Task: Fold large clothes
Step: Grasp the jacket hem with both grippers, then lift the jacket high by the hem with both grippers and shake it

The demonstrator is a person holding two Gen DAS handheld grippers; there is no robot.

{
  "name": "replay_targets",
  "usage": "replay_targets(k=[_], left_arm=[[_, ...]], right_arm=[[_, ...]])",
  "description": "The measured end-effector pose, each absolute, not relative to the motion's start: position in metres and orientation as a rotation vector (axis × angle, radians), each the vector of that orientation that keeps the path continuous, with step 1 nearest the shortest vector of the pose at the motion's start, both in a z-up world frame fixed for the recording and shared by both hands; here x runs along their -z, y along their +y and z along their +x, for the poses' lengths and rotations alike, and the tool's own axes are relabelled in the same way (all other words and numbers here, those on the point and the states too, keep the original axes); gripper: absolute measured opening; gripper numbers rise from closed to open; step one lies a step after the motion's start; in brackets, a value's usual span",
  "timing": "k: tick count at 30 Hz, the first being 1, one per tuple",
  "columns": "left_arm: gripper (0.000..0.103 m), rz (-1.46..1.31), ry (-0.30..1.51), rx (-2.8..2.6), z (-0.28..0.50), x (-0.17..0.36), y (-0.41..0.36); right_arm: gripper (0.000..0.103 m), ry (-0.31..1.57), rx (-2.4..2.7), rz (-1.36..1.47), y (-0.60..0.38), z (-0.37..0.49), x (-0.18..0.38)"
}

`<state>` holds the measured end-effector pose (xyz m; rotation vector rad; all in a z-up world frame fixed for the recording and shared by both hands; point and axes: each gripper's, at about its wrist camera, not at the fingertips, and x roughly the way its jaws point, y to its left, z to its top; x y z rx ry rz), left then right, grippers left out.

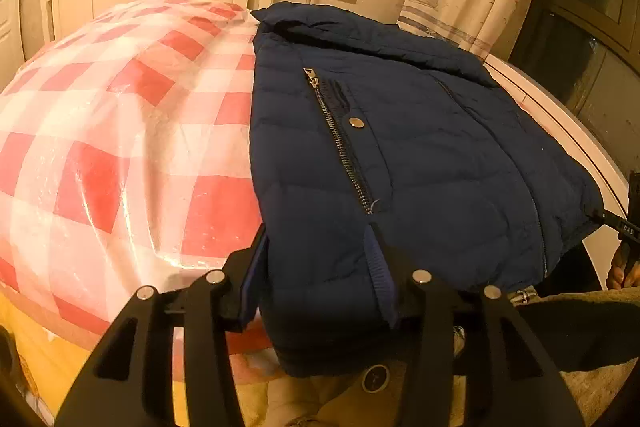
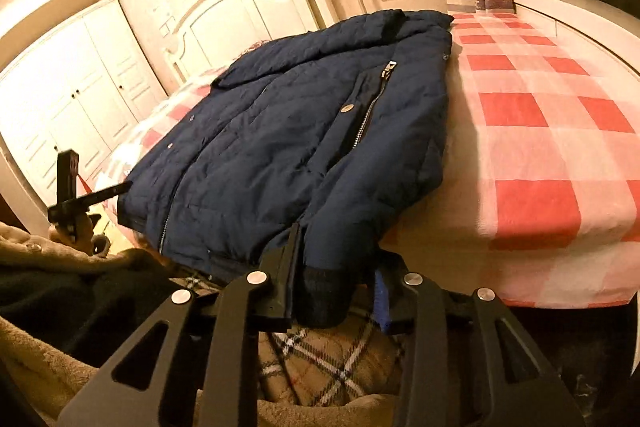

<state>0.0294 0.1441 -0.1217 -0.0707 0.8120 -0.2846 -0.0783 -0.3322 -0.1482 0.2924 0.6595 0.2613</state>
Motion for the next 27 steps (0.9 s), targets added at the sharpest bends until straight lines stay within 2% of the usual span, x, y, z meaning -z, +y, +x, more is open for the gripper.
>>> replay_targets(k=[2,3,4,5,6,8,11,22,27], left_arm=[[0.044,-0.05,0.821,0.274,0.031,0.121,0.141],[0.026,-0.026,0.825,0.269,0.031,0.121,0.139],[0.022,-0.022,0.827,0.278,0.031,0.121,0.138],[0.011,-0.063,0.826,0.295,0.031,0.12,0.141],[0.008,-0.124,0.821,0.32,0.031,0.118,0.147],[0.007,-0.262,0.766,0.392,0.028,0.106,0.162],[0.006,-0.402,0.629,0.494,0.016,0.071,0.18],[0.005,-0.662,0.208,0.766,-0.036,-0.037,0.237],[0.006,-0.694,0.125,0.841,-0.019,-0.06,0.244]], right_arm=[[0.039,0.662,-0.259,0.286,-0.333,-0.078,0.149],[0.039,0.664,-0.256,0.276,-0.332,-0.077,0.149],[0.038,0.658,-0.25,0.258,-0.33,-0.078,0.148],[0.035,0.647,-0.246,0.236,-0.327,-0.08,0.148],[0.033,0.635,-0.251,0.221,-0.325,-0.082,0.147],[0.026,0.588,-0.263,0.211,-0.322,-0.087,0.141],[0.023,0.478,-0.312,0.261,-0.326,-0.102,0.12],[0.022,0.019,-0.537,0.274,-0.322,-0.181,-0.014],[0.022,-0.084,-0.583,0.302,-0.327,-0.174,-0.052]])
